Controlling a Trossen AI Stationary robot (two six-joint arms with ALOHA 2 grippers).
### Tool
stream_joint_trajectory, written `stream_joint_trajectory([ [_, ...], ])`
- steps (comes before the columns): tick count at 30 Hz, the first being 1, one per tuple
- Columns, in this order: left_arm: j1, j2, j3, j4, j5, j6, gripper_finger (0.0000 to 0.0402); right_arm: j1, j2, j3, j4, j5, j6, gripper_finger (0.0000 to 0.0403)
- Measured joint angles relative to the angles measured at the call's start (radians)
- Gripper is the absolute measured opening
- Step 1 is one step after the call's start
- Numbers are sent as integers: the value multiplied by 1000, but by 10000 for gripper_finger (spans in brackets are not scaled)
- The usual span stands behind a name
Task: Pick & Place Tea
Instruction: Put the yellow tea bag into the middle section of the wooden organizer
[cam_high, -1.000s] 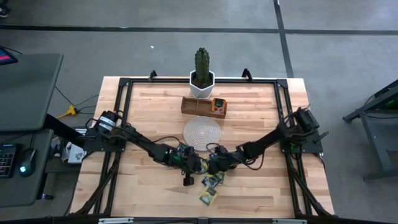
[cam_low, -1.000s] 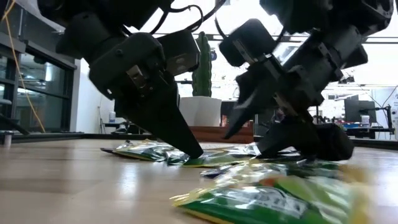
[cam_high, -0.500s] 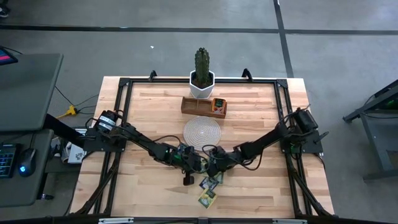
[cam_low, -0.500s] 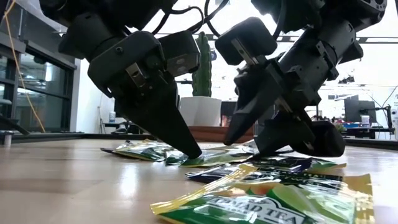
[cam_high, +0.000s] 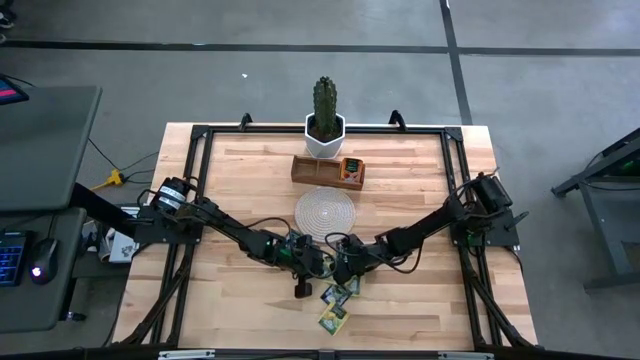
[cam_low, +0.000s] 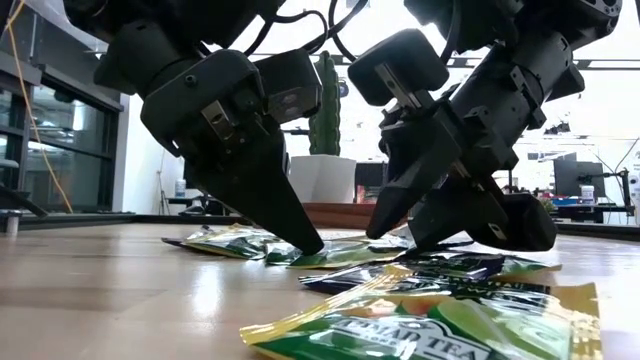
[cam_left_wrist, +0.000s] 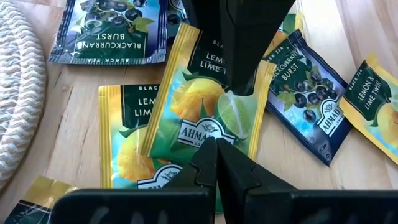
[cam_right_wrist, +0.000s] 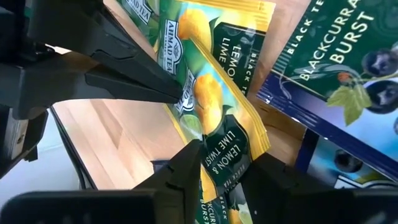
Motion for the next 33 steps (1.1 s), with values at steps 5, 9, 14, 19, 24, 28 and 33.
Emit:
stream_joint_trajectory([
  [5,0,-1,0,-1,0,0,0,0,0,0,0,-9,-7,71],
  [9,0,-1,0,-2,0,0,0,0,-1,0,0,-15,-26,46],
  [14,0,-1,0,-1,1,0,0,0,-1,0,1,-40,-57,9],
  [19,0,-1,0,-1,0,0,1,0,-1,0,2,-46,-78,5],
  [24,1,-6,0,-3,13,0,1,0,-28,0,-10,-43,-116,2],
  [28,0,-17,-1,-23,36,0,1,1,-83,0,-83,-23,-147,1],
  [33,0,-45,-2,-26,66,1,1,-6,-148,0,-168,-22,-207,1],
])
